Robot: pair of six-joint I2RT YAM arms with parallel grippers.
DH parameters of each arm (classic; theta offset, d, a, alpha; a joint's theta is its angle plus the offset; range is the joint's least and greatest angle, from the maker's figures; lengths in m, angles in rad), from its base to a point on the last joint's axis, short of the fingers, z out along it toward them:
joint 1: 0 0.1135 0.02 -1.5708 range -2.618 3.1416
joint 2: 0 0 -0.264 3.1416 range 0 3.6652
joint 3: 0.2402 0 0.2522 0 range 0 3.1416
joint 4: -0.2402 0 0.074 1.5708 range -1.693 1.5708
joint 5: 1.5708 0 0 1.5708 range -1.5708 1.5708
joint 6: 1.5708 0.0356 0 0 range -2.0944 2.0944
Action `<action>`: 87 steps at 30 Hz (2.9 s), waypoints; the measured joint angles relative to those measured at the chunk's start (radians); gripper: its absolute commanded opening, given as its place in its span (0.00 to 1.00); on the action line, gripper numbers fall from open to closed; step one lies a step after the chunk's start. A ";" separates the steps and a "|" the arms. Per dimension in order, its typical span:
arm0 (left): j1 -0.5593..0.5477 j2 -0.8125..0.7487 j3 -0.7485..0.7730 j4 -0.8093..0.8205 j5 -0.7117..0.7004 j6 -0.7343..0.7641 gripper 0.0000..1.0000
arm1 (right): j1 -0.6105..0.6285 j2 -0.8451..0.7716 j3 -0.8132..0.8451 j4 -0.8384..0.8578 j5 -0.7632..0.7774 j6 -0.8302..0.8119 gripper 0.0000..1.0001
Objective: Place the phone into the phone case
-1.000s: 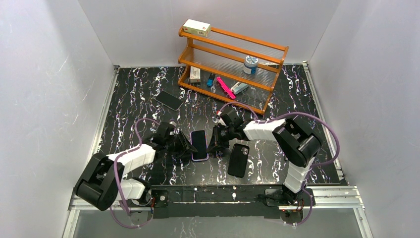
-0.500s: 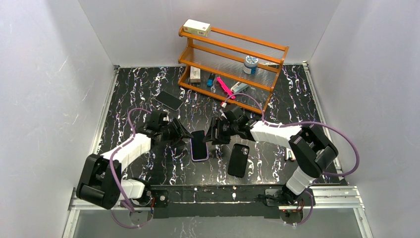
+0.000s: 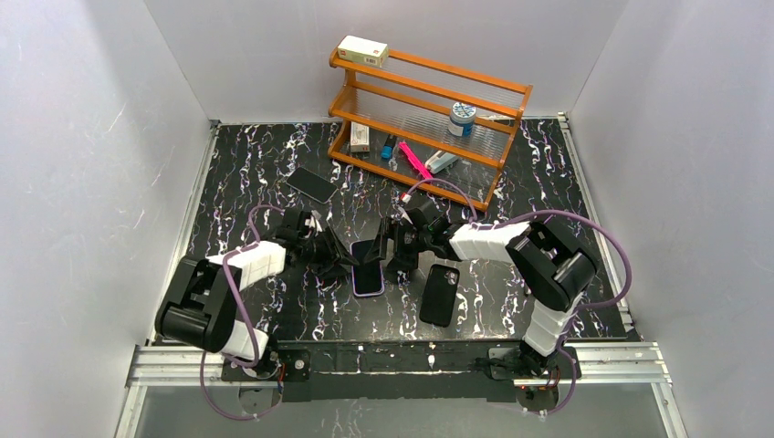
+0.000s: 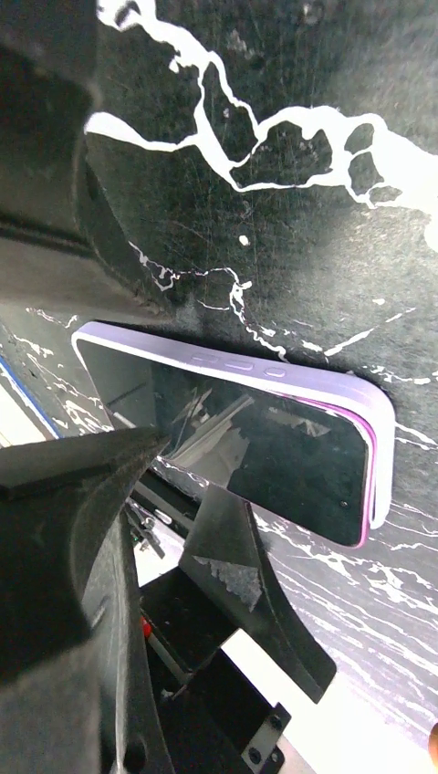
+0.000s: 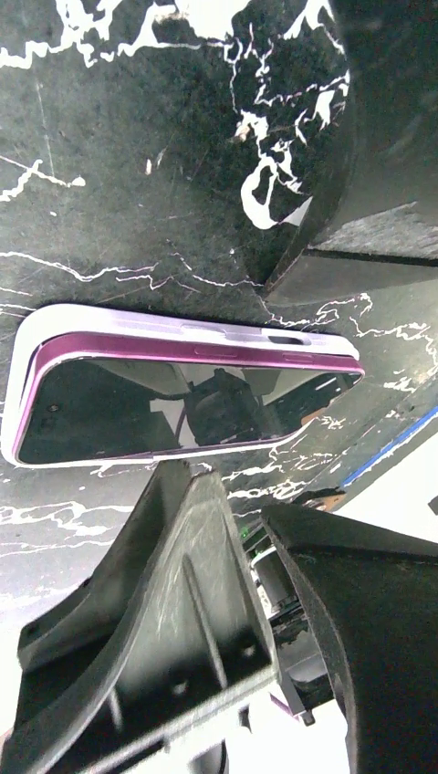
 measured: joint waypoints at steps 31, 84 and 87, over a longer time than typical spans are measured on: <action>0.012 0.056 -0.037 -0.036 0.133 0.049 0.26 | -0.010 0.066 -0.040 0.222 -0.130 0.172 0.91; 0.014 -0.065 -0.207 0.156 0.145 -0.095 0.23 | 0.006 0.076 -0.089 0.266 -0.230 0.153 0.39; 0.014 -0.065 -0.207 0.156 0.148 -0.093 0.23 | 0.008 0.066 -0.090 0.267 -0.226 0.158 0.13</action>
